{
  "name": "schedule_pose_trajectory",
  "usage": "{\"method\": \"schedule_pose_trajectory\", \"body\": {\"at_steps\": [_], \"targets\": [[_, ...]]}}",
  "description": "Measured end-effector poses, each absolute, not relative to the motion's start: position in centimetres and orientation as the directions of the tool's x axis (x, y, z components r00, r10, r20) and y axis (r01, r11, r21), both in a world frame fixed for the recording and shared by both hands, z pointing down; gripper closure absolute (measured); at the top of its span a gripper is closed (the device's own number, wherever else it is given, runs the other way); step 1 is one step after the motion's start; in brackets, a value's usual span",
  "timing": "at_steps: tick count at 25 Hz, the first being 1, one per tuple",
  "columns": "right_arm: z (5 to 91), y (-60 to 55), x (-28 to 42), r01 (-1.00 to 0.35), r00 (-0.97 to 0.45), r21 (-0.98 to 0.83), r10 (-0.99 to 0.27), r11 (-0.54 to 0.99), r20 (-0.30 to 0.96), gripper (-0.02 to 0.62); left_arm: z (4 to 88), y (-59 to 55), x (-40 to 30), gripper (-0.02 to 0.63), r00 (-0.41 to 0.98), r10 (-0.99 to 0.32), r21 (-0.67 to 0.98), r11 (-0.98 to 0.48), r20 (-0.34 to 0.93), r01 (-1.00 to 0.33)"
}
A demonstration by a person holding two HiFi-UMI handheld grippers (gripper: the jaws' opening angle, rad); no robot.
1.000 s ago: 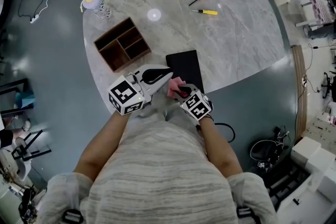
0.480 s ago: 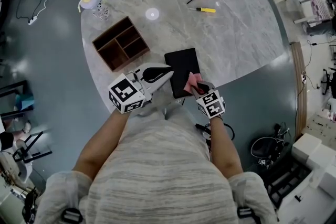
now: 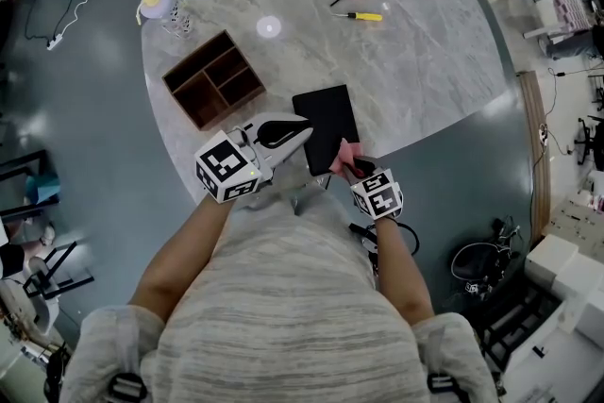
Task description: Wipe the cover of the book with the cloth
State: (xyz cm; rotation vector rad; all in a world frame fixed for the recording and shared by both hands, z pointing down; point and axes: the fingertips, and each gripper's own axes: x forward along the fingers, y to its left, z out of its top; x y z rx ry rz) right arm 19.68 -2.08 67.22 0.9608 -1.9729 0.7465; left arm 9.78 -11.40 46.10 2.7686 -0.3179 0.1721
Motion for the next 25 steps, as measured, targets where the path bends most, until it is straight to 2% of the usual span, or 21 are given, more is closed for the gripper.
{"method": "schedule_pose_trajectory", "body": {"at_steps": [9, 14, 25], "targets": [[67.3, -2.2, 13.4, -0.712, -0.503, -0.236, -0.244, 0.662, 0.829, 0.528, 46.3, -11.3, 8.8, 0.586, 0.963, -0.215, 0.328, -0.909, 0.161, -0.257], [67.1, -2.7, 11.1, -0.645, -0.519, -0.218, -0.210, 0.732, 0.829, 0.528, 46.4, -11.2, 7.9, 0.586, 0.955, -0.246, 0.333, -0.898, 0.165, -0.289], [66.9, -12.1, 9.9, -0.639, -0.513, -0.120, -0.304, 0.760, 0.803, 0.528, 46.6, -11.5, 6.0, 0.586, 0.926, -0.331, 0.344, -0.861, 0.179, -0.374]]}}
